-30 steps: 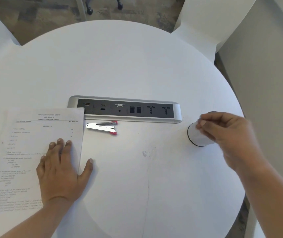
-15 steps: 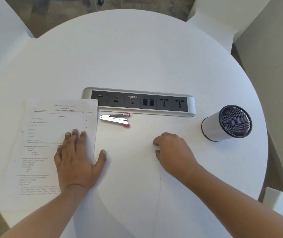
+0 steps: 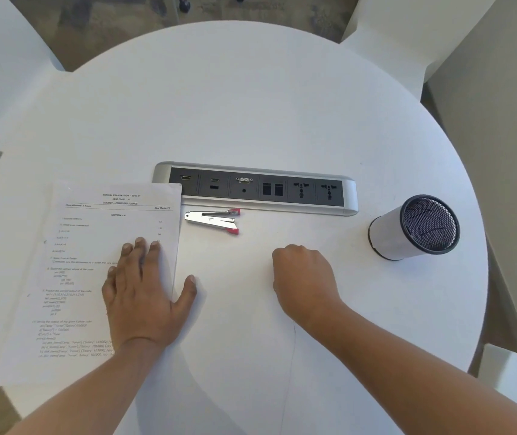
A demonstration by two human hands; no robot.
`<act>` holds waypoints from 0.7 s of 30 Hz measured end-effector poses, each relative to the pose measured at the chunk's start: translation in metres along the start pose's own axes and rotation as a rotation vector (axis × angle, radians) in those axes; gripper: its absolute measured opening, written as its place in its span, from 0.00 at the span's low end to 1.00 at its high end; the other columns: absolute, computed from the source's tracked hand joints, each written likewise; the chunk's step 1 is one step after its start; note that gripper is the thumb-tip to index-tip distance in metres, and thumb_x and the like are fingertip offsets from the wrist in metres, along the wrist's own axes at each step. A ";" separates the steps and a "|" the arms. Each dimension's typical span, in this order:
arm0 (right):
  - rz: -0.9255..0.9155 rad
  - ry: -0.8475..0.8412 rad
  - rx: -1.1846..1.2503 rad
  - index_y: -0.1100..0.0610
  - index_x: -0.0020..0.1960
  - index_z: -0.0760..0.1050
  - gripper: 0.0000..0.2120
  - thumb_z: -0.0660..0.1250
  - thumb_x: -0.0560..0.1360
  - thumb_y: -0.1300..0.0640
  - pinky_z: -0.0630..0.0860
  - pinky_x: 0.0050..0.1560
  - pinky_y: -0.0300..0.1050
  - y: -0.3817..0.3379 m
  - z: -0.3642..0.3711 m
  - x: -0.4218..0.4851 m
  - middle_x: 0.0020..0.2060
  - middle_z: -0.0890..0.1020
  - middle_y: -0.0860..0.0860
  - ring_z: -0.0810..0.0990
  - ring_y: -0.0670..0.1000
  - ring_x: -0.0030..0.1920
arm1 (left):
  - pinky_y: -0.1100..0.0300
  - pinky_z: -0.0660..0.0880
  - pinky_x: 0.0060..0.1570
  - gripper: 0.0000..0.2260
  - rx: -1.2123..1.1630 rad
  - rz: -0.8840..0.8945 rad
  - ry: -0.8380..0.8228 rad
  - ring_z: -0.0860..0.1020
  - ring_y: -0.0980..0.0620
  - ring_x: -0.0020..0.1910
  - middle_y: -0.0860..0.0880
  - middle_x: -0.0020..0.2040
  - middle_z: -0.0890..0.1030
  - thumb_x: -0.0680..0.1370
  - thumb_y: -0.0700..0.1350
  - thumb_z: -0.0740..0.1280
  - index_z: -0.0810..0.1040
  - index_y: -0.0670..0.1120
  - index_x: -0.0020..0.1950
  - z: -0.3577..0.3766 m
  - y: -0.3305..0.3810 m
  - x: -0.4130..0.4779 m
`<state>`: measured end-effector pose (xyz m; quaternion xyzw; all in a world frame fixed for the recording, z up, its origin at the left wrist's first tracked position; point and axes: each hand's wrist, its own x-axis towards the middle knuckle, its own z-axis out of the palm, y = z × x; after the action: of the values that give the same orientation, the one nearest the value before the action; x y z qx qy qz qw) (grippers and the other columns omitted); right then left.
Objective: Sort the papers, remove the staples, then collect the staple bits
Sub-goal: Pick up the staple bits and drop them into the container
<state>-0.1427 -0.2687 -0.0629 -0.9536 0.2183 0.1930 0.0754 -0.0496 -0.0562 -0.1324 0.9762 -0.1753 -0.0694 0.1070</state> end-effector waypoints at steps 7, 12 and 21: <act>0.500 -0.223 1.199 0.62 0.30 0.75 0.06 0.70 0.62 0.69 0.74 0.36 0.39 0.031 0.000 0.000 0.28 0.77 0.52 0.75 0.49 0.28 | 0.40 0.58 0.73 0.38 -0.016 0.008 0.015 0.60 0.41 0.79 0.41 0.78 0.65 0.72 0.66 0.54 0.67 0.44 0.74 -0.001 -0.001 -0.001; 0.712 -0.168 1.901 0.64 0.37 0.77 0.09 0.66 0.72 0.74 0.78 0.28 0.33 0.063 -0.032 -0.021 0.28 0.80 0.53 0.80 0.45 0.26 | 0.40 0.57 0.74 0.38 -0.015 0.011 0.005 0.59 0.42 0.79 0.42 0.78 0.65 0.72 0.67 0.54 0.66 0.44 0.75 0.000 0.000 -0.001; 0.441 0.210 1.647 0.59 0.32 0.77 0.14 0.65 0.71 0.73 0.77 0.30 0.31 0.127 -0.117 -0.071 0.26 0.79 0.50 0.78 0.43 0.26 | 0.38 0.58 0.73 0.39 -0.023 0.025 0.014 0.60 0.40 0.78 0.40 0.77 0.66 0.72 0.67 0.54 0.66 0.43 0.75 0.000 -0.002 0.000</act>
<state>-0.2187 -0.3817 0.0648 -0.5435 0.4751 -0.1060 0.6838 -0.0492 -0.0543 -0.1332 0.9731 -0.1859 -0.0632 0.1205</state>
